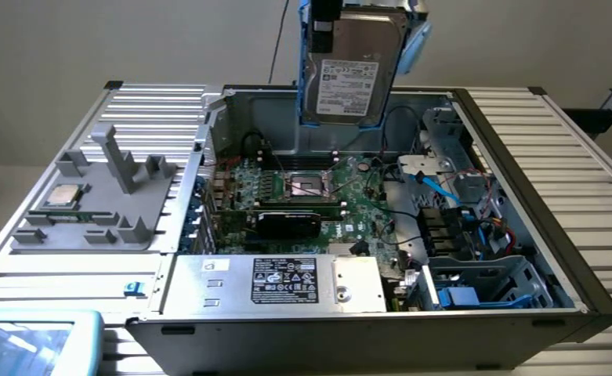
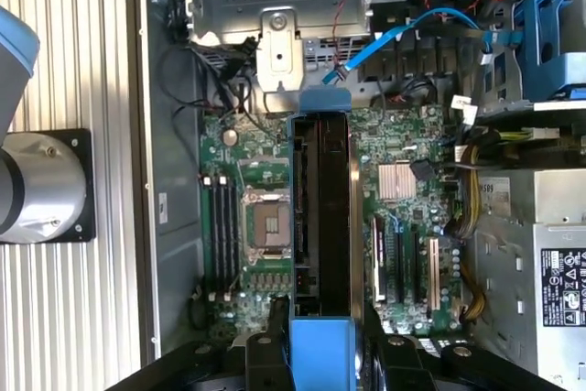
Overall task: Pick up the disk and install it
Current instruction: 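Pick up the disk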
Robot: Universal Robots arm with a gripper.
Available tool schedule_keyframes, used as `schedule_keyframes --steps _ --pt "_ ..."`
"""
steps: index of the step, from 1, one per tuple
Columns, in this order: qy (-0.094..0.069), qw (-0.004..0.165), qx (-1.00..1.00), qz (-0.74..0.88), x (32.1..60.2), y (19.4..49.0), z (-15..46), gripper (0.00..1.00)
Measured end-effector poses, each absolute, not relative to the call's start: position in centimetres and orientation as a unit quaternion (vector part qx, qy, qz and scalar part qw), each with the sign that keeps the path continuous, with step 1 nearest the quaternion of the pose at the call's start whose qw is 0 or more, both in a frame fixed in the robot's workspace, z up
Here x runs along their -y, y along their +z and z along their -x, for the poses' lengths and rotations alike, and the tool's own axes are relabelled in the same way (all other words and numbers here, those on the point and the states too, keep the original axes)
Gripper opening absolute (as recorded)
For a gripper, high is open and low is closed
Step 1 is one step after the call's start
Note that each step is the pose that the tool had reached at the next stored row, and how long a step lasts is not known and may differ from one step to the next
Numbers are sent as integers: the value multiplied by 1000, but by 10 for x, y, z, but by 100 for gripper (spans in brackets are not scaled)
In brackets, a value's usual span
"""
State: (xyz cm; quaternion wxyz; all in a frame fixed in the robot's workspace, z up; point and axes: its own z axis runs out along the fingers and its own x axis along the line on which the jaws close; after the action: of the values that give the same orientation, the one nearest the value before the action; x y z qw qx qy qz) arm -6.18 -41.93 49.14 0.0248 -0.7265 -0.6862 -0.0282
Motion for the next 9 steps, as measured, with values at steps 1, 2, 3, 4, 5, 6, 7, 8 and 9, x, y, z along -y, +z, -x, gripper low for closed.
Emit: schedule_keyframes --steps 1,2,3,4,5,6,7,8,9 --pt "-28 25 686 727 421 491 60 37" --pt "-28 25 686 727 423 491 59 37" --pt "-28 24 686 727 425 491 57 37" --pt "-28 24 686 727 427 491 55 37" --pt "-28 24 686 727 429 491 53 37" --pt "-27 24 686 727 431 491 51 37" --pt "-27 24 686 727 433 491 49 37" --pt "-27 24 686 727 435 491 46 37" --pt "-27 24 686 727 437 491 44 37"
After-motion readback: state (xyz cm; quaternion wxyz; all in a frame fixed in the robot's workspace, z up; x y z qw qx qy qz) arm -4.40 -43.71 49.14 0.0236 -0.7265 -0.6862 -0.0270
